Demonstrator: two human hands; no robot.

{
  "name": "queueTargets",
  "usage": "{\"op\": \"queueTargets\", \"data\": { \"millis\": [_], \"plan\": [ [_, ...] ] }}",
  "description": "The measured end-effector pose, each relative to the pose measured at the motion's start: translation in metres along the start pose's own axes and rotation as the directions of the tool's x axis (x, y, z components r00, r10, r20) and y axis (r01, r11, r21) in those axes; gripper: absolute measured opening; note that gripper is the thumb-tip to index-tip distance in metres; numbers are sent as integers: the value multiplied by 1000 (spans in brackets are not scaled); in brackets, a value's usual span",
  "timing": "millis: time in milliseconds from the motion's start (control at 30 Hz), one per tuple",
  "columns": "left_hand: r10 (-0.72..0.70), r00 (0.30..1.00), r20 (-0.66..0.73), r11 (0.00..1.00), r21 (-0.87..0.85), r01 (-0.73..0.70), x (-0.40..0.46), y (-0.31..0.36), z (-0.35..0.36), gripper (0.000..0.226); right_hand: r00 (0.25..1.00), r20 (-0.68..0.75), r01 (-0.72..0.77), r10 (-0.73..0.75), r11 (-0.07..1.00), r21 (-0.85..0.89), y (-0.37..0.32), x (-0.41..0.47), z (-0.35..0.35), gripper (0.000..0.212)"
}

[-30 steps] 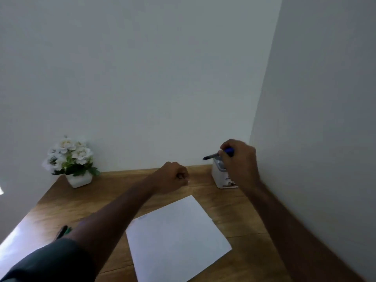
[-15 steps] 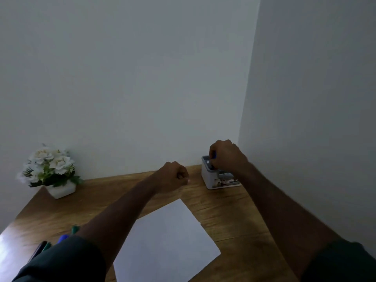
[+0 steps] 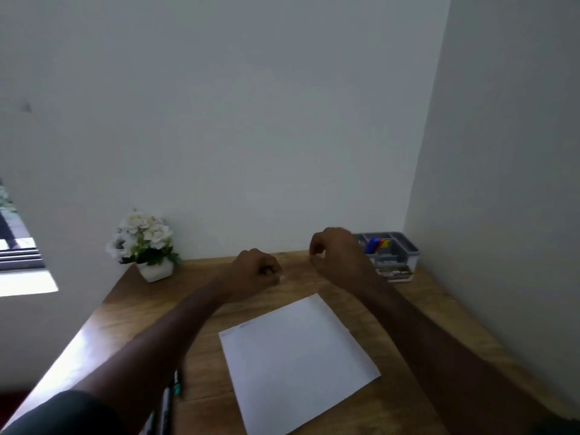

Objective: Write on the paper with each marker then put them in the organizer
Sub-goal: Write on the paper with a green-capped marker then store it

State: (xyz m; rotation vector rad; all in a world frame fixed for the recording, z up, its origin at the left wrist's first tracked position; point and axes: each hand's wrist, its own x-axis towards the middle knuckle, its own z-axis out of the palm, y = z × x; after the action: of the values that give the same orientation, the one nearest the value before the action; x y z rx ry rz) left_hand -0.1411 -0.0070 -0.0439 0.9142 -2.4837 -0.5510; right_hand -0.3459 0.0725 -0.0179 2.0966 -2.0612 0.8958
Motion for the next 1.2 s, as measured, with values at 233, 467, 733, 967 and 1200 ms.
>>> {"op": "queueTargets", "data": {
  "millis": [233, 467, 733, 967, 1200],
  "plan": [
    [-113, 990, -85, 993, 35, 116, -89, -47, -42, 17, 960, 168, 197, -226, 966, 170, -96, -24, 68, 8],
    [-271, 945, -183, 949, 114, 294, -163, -81, -66, 12, 908, 281, 257, -311, 943, 213, -160, -45, 116, 7],
    [-290, 937, -193, 951, 55, 305, -197, -92, -62, 12, 913, 386, 73, -130, 985, 159, -188, -63, 135, 14],
    [-320, 933, -166, 944, 25, 329, -195, -94, -53, 9, 870, 492, 10, -20, 1000, 23, -198, -55, 137, 21],
    [-222, 918, -328, 971, 8, 238, -183, -87, -50, 36, 962, 272, -5, -31, 991, 131, -169, -51, 112, 14]
  ]
}}
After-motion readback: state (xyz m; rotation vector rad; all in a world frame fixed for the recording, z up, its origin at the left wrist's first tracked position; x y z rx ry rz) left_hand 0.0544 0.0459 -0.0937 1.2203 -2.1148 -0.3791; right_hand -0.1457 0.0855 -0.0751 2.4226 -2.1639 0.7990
